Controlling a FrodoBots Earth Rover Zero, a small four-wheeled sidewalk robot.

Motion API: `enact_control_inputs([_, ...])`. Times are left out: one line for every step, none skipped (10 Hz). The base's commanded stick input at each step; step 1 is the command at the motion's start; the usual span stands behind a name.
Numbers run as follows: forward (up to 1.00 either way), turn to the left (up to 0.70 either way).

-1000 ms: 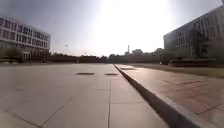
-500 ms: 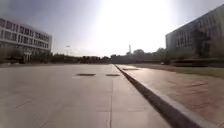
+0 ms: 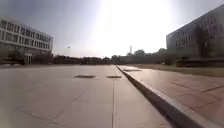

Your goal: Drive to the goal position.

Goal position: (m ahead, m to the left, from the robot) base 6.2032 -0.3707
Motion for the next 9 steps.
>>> enact_control_inputs([0.7,0.0])
enact_control_inputs([0.7,0.0])
enact_control_inputs([0.7,0.0])
enact_control_inputs([0.7,0.0])
enact_control_inputs([0.7,0.0])
enact_control_inputs([0.7,0.0])
enact_control_inputs([0.7,0.0])
enact_control_inputs([0.7,0.0])
enact_control_inputs([0.7,0.0])
